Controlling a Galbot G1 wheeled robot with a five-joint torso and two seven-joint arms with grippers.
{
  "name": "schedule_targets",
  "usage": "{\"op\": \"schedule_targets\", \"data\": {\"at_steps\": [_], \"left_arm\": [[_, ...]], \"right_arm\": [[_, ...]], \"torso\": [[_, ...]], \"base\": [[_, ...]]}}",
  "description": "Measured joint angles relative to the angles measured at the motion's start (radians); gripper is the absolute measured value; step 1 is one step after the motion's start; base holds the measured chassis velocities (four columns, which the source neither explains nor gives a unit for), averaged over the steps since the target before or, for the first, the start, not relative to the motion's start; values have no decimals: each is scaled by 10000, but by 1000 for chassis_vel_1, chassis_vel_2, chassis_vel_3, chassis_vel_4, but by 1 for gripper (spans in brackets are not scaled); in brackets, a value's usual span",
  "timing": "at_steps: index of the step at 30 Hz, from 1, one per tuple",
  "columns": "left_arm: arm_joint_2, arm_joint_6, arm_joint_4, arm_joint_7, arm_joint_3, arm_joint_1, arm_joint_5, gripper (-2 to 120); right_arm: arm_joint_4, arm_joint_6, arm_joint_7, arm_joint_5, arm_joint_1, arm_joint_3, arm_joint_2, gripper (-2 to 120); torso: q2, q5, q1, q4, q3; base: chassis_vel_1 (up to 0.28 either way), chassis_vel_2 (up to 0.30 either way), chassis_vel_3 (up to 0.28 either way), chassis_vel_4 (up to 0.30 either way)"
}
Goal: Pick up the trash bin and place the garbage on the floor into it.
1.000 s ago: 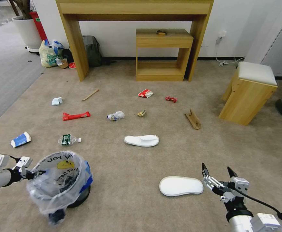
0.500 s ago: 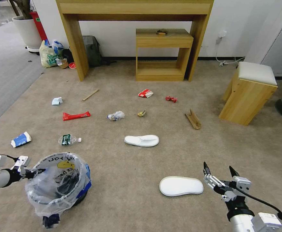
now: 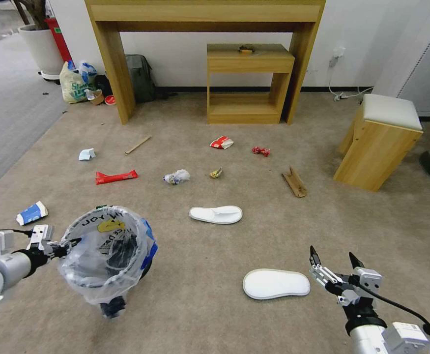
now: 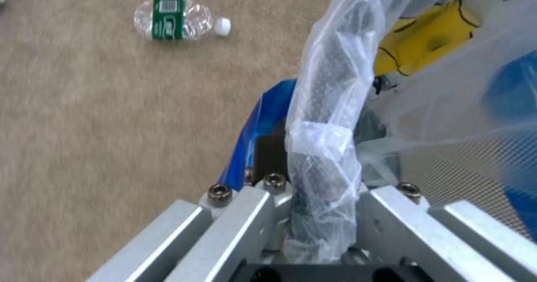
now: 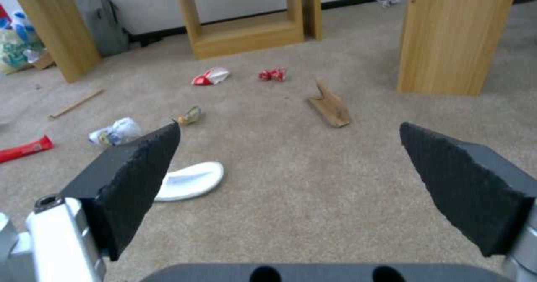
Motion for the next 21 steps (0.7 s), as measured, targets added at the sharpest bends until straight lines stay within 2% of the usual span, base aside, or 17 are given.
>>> {"op": "schedule_targets", "data": {"at_steps": [2, 4, 6, 9, 10, 12, 13, 14, 16, 18, 19, 21], "left_arm": [[-120, 0, -166, -134, -45, 118, -22, 0], [-592, 1, -812, -657, -226, 589, -188, 0], [-703, 1, -984, -840, -265, 713, -288, 0], [-1142, 1, -1782, -1773, -394, 1243, -850, 0], [-1142, 1, -1782, -1773, -394, 1243, -850, 0], [-1680, -3, -2605, -2687, -430, 1772, -1121, 0], [-1877, -3, -2849, -2864, -409, 1974, -1131, 0], [-1877, -3, -2849, -2864, -409, 1974, -1131, 0], [-2470, -2, -3319, -3379, -190, 2402, -1164, 0], [-3091, -3, -3480, -3609, -83, 2452, -1186, 0], [-3091, -3, -3480, -3609, -83, 2452, -1186, 0], [-3527, -5, -3501, -3641, -72, 2405, -1172, 0]], "right_arm": [[-8, -1, 0, 0, 7, 0, 3, 100], [-34, -36, 1, -3, 68, -3, 7, 100], [-38, -53, 2, -4, 95, -7, 6, 100], [-56, -115, 20, -11, 184, -38, 6, 100], [-56, -115, 20, -11, 184, -38, 6, 100], [-77, -151, 32, -38, 237, -101, 6, 100], [-87, -163, 33, -49, 245, -125, 7, 100], [-87, -163, 33, -49, 245, -125, 7, 100], [-122, -177, 32, -76, 249, -152, -3, 100], [-114, -177, 6, -87, 235, -145, -17, 100], [-114, -177, 6, -87, 235, -145, -17, 100], [-32, -176, -149, -173, 194, -109, -19, 100]], "torso": [[0, 0, 0, 0, 0], [-1, 2, 0, 5, 0], [-1, 1, 0, 4, 0], [0, 2, 0, 4, -1], [0, 2, 0, 4, -1], [0, 3, 0, 3, 0], [1, 3, 0, 2, -1], [1, 3, 0, 2, -1], [0, 2, 0, 3, -1], [1, 2, 0, 1, -1], [1, 2, 0, 1, -1], [1, 1, -1, 2, 0]], "base": [[0, 0, 0, 0], [0, 0, 0, 0], [0, 0, 0, 0], [0, 0, 0, 0], [0, 0, 0, 0], [0, 0, 0, 0], [0, 0, 0, 0], [0, 0, 0, 0], [0, 0, 0, 0], [0, 0, 0, 0], [0, 0, 0, 0], [0, 0, 0, 0]]}}
